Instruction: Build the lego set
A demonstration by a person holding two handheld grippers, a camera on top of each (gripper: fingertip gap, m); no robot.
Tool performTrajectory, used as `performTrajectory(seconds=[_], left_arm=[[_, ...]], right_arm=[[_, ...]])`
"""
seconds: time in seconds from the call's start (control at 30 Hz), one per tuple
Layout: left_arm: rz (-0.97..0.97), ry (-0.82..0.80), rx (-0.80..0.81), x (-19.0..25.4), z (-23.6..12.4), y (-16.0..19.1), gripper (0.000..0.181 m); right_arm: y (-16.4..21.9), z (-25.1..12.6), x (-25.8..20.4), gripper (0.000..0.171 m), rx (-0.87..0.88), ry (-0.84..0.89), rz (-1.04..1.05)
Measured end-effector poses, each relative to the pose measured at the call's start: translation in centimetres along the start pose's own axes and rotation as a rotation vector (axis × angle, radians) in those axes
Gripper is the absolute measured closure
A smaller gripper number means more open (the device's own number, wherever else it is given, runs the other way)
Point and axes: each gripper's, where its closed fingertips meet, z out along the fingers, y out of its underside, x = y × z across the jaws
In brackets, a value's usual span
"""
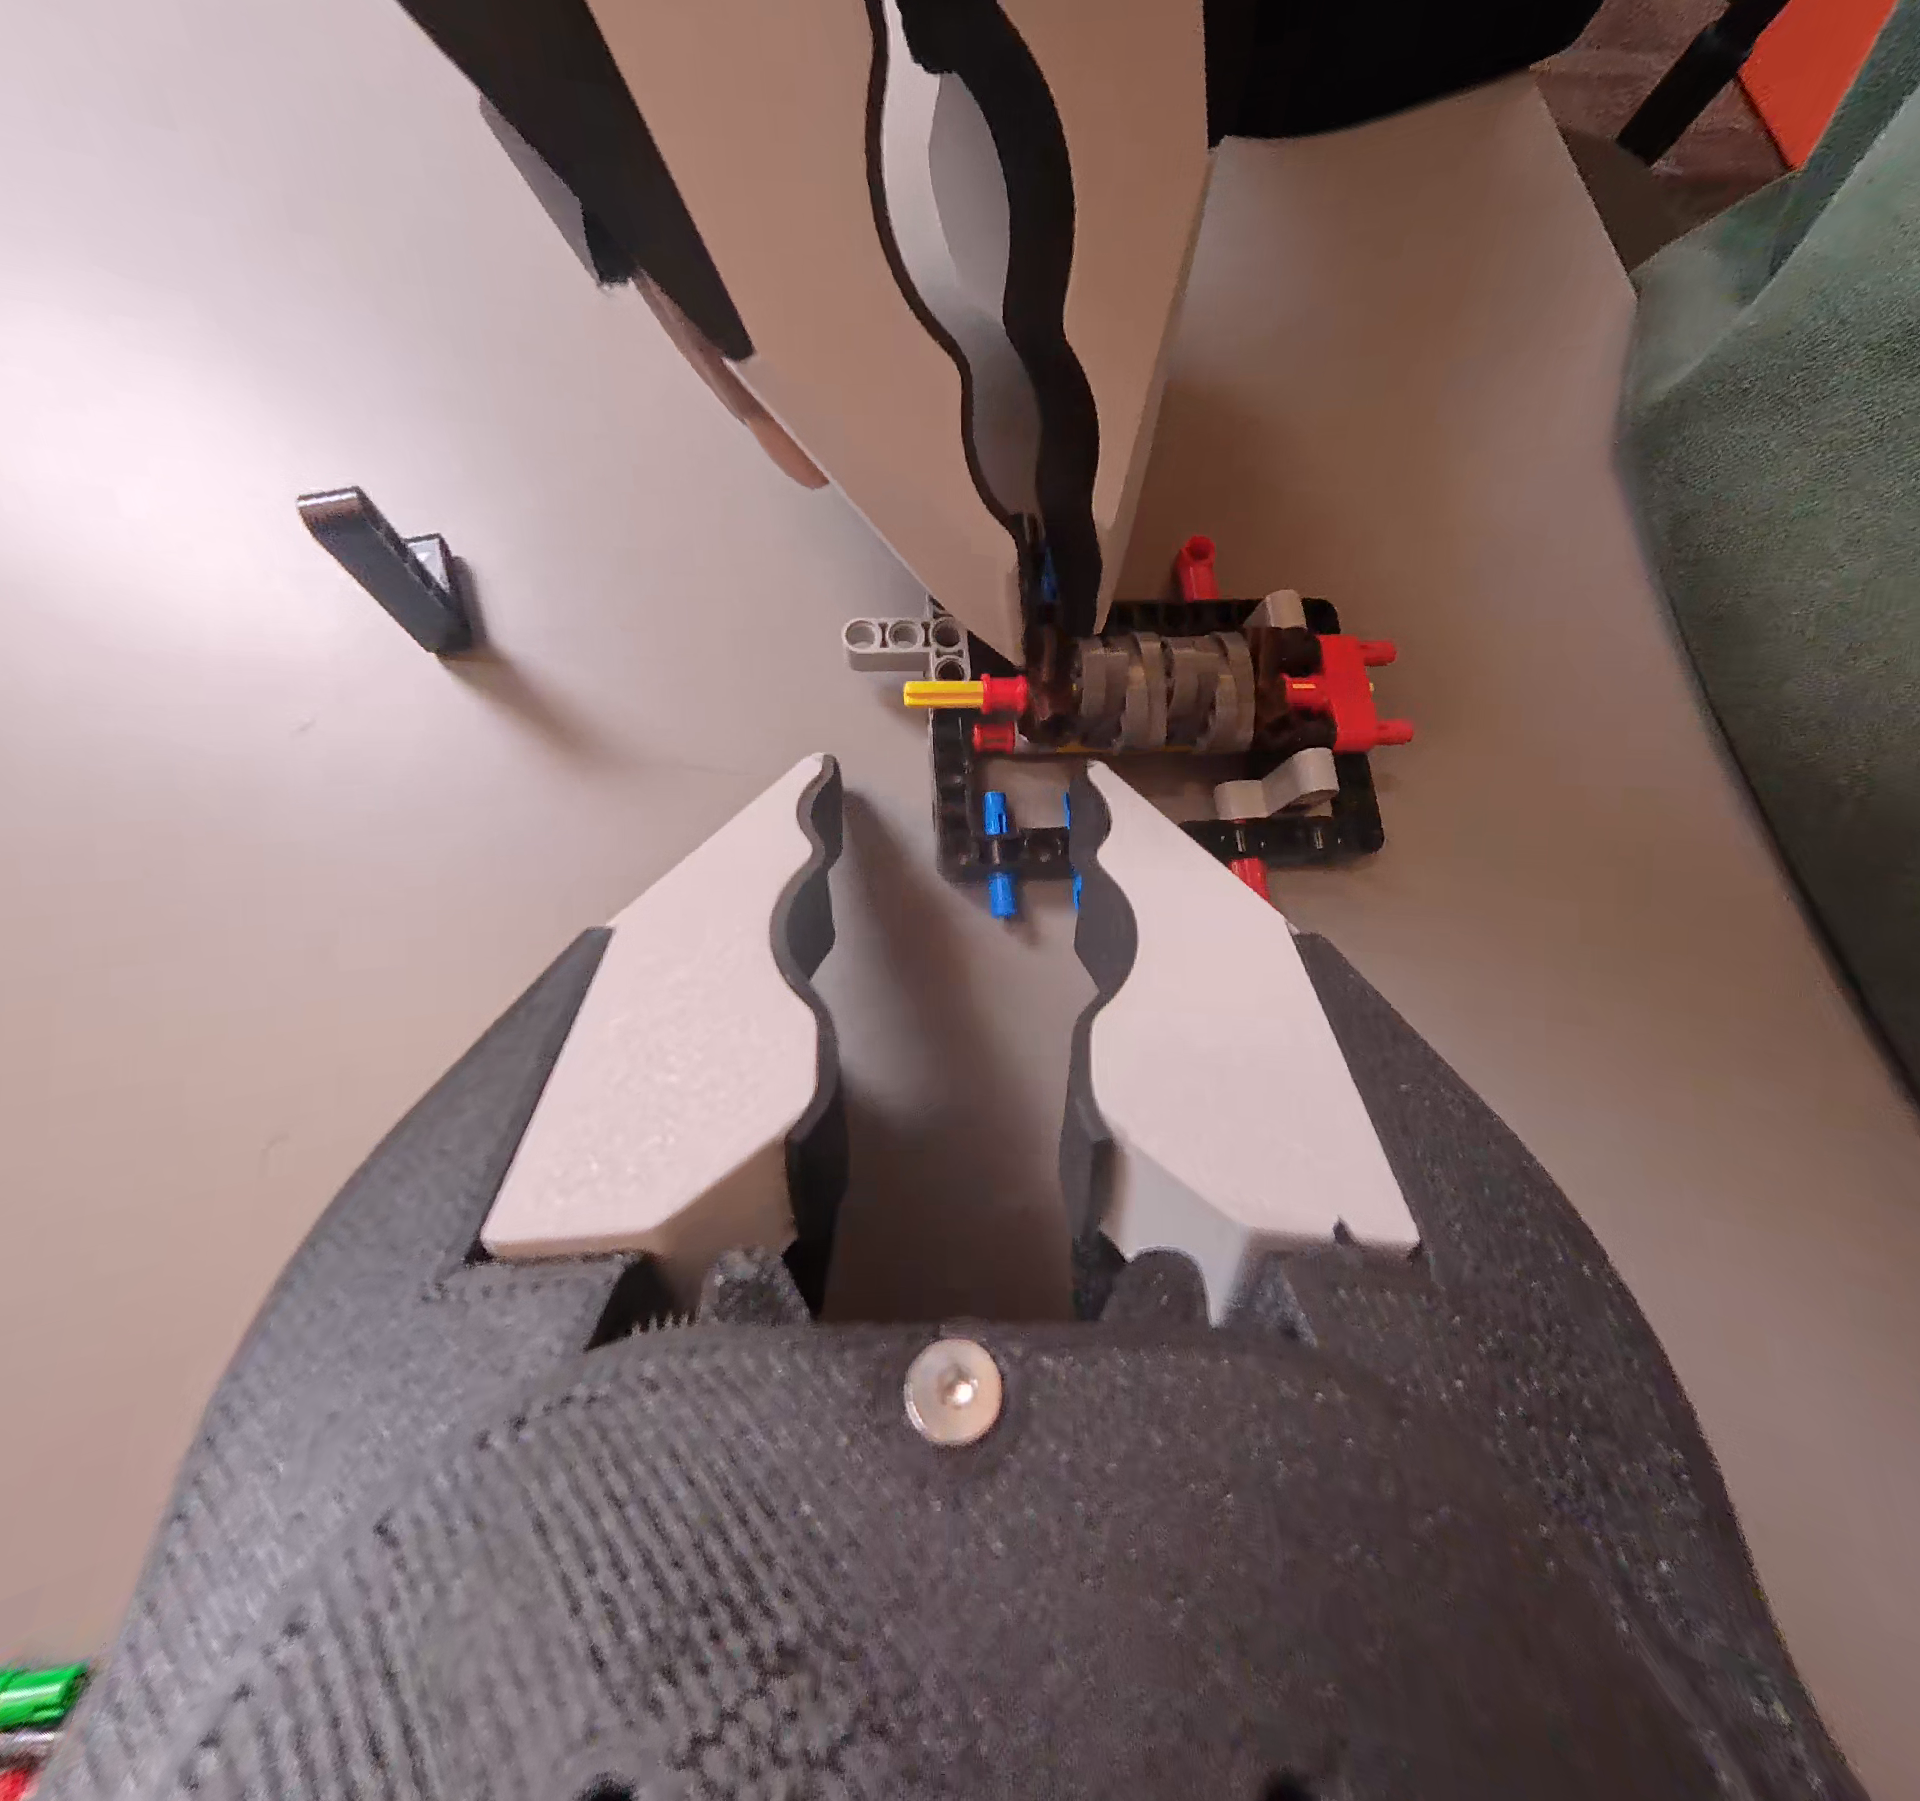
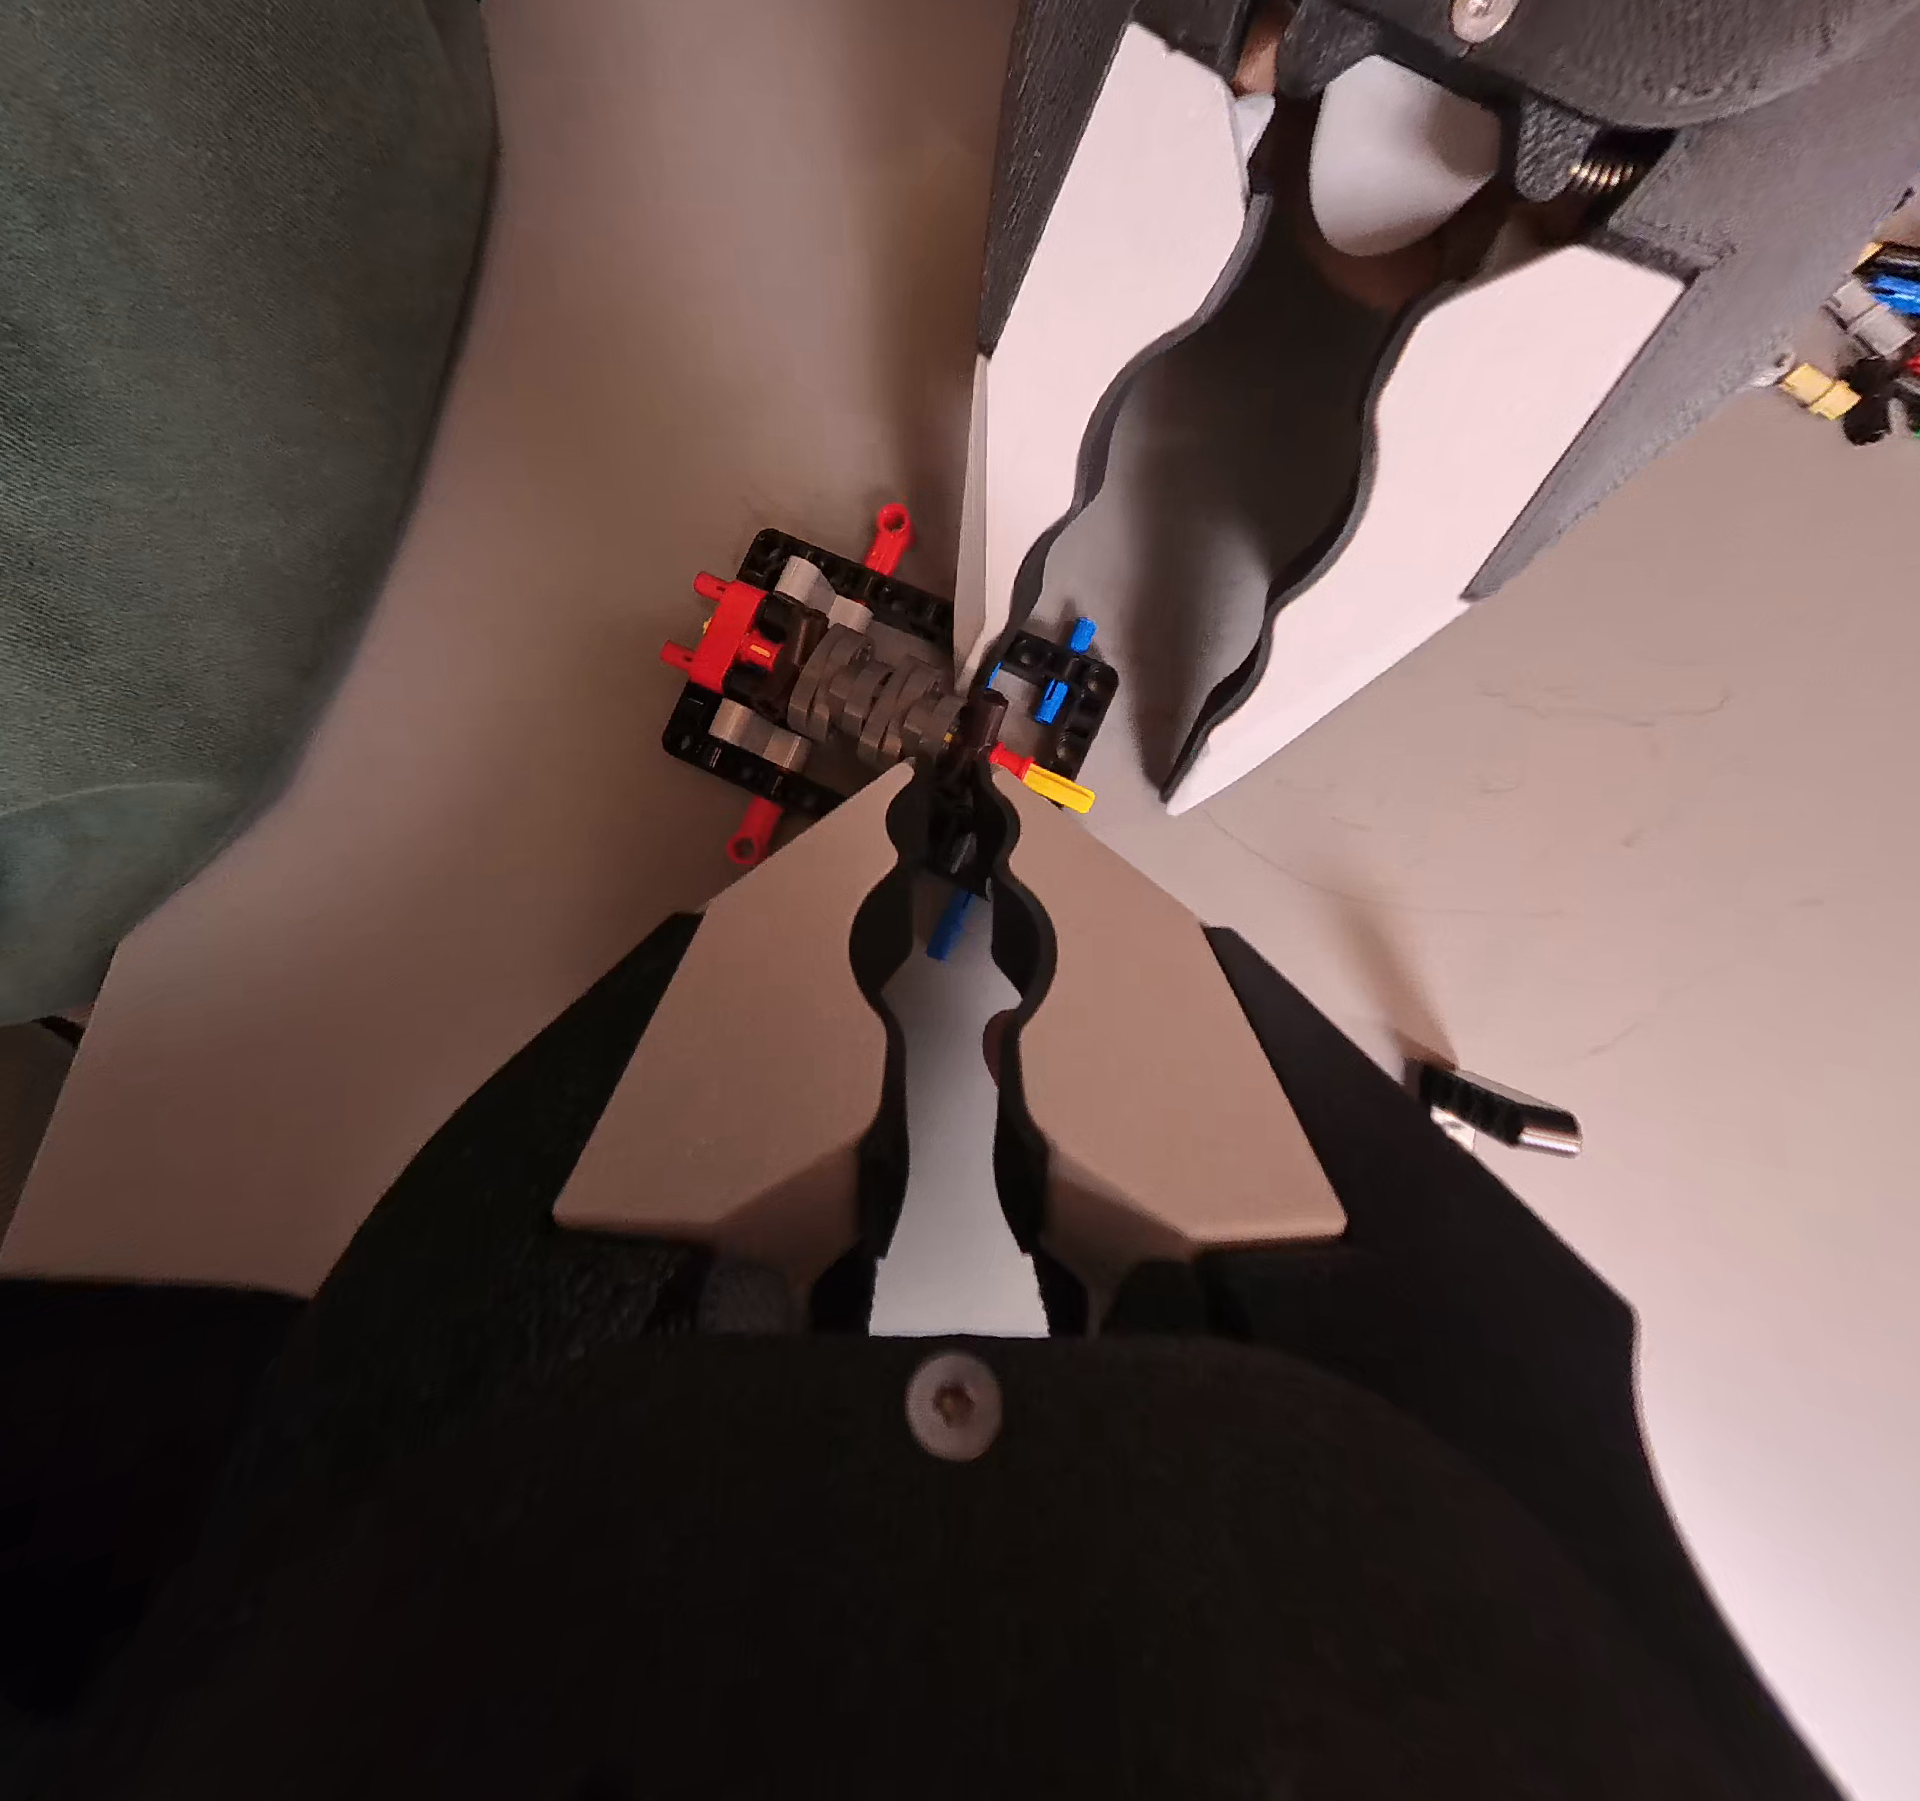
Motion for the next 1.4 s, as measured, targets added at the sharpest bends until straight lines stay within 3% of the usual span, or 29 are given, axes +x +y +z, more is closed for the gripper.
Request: performTrajectory(seconds=[0.3,0.5,0.77,1.4], left_arm=[[0.017,-0.014,-0.02,0.1,-0.1,0.2,0.14],[0.018,-0.016,-0.028,0.2,-0.7,0.5,0.142],[0.021,-0.004,-0.02,0.3,-0.8,0.5,0.143],[0.02,0.003,-0.005,0.5,-0.2,0.2,0.143]], right_arm=[[-0.2,-0.8,0.0,0.156,0.022,0.004,0.007],[-0.1,-2.3,0.5,0.154,0.066,0.123,0.03],[-0.2,-0.8,0.3,0.152,0.063,0.165,0.039],[-0.1,-0.5,0.4,0.165,0.042,0.137,0.029]])
